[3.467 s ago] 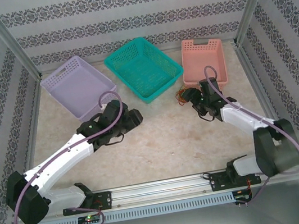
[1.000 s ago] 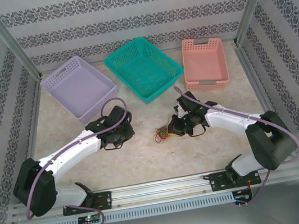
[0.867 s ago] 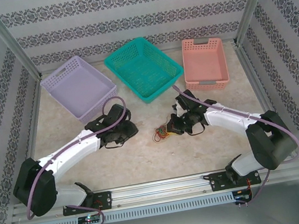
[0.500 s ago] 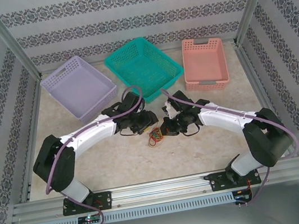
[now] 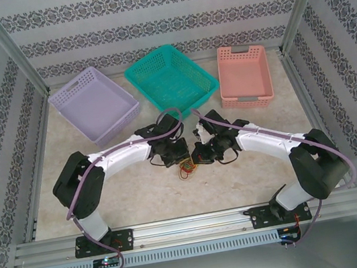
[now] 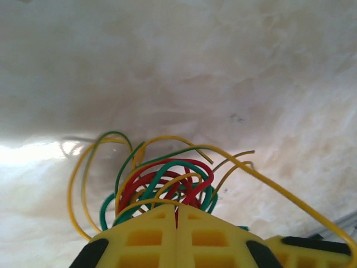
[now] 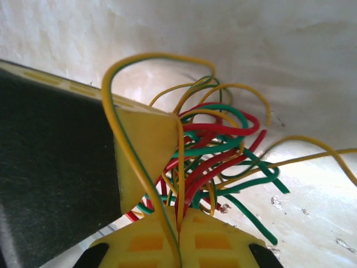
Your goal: Untangle the cables
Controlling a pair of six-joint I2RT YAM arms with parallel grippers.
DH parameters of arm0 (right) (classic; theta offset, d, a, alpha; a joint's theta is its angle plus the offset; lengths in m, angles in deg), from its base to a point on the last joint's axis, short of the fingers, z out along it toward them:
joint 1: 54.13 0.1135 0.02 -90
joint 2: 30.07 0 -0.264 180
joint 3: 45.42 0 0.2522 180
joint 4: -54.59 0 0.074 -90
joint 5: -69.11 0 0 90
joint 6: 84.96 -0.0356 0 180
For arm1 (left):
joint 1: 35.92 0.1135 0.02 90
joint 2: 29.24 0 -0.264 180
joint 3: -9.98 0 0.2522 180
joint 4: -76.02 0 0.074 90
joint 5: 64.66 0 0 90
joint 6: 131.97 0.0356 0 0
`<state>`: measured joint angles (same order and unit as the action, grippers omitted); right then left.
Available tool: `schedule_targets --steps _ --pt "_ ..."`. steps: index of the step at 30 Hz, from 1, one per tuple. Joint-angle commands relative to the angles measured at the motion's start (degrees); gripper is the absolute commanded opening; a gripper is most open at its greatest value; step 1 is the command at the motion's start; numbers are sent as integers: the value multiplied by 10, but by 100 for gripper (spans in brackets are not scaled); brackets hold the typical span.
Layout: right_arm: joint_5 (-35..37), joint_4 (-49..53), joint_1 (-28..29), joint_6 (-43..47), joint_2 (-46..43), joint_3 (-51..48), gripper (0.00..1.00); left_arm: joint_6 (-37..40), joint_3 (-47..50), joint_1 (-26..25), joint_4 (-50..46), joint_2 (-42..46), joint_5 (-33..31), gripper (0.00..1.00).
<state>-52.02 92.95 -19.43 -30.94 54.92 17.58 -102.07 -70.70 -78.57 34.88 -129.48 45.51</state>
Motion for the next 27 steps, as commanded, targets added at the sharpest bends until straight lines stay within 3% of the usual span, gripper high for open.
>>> schedule_targets --steps 1,6,12,16,22,27 --pt "-4 -14 -12 0 -15 -3 0 30 -15 0 -98 36 -88 0" --pt "-30 -30 -61 -40 -38 -46 0 34 19 48 -126 121 -150 0" --pt "-62 -44 -80 -77 -45 -56 0 33 64 98 -109 175 -122 0" --pt "-31 -10 -93 -74 -43 -50 0 26 68 105 -131 199 -145 0" --pt "-24 -2 -175 -93 -76 -81 0 -1 94 127 -147 269 -188 0" --pt "43 74 -180 -62 -86 -50 0 -20 109 150 -160 334 -223 0"
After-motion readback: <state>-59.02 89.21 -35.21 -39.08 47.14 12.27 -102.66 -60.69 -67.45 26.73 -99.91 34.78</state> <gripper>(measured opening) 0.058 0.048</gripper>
